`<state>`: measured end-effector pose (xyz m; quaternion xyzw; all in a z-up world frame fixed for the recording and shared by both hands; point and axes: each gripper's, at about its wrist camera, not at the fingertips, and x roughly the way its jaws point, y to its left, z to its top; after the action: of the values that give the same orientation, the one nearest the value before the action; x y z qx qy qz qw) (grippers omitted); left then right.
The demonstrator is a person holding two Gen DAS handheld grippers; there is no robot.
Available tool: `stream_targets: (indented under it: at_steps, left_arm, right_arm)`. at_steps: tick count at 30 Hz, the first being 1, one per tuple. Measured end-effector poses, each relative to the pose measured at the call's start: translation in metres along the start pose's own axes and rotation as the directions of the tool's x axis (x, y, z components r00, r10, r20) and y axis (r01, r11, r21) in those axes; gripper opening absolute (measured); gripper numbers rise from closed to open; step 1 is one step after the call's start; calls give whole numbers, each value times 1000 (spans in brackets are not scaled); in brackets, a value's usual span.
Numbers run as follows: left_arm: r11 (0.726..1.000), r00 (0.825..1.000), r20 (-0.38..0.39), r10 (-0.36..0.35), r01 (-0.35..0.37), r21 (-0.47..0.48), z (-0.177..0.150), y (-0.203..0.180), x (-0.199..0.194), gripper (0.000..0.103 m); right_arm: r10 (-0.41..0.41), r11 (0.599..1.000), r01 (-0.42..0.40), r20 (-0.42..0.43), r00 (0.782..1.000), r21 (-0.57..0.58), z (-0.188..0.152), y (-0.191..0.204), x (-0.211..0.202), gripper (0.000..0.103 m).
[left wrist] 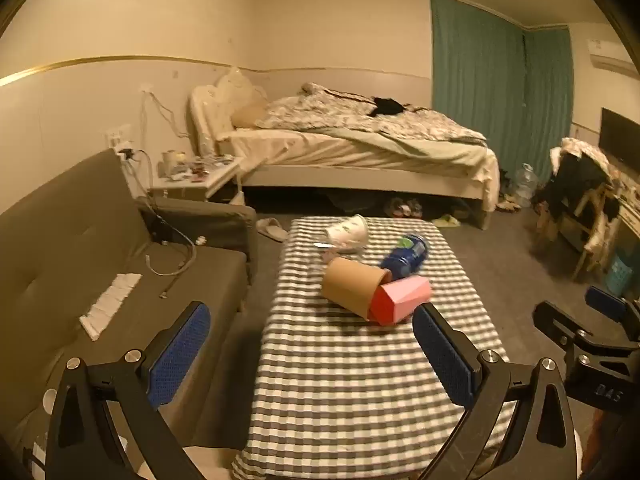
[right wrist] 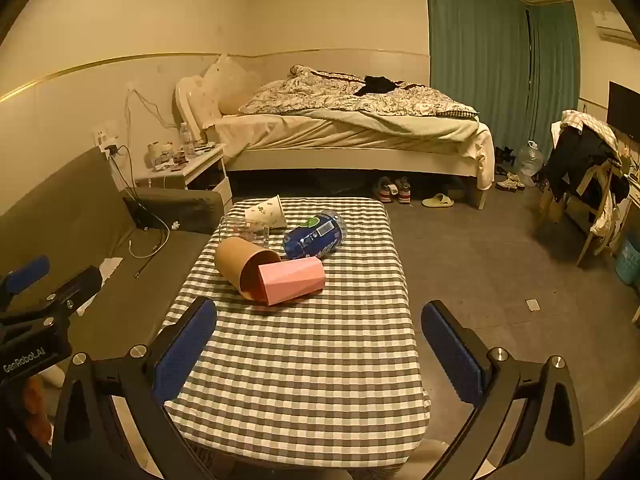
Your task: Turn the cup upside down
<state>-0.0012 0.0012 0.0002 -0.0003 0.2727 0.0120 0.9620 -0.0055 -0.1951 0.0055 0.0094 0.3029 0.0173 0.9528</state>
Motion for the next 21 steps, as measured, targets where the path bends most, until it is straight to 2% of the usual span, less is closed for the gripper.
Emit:
stream_targets:
  at_steps: [6, 21]
  left_arm:
    - [1000, 1000, -6, 1, -1, 6, 2, 7, 0, 103]
    - [1000, 1000, -7, 3, -3, -3, -2, -4, 2, 103]
  right_arm:
    - [-4, 1000, 4, -7, 1000, 1, -1, -2, 0, 103]
    - [3, 1000, -3, -19, 1000, 12, -6, -1, 5, 103]
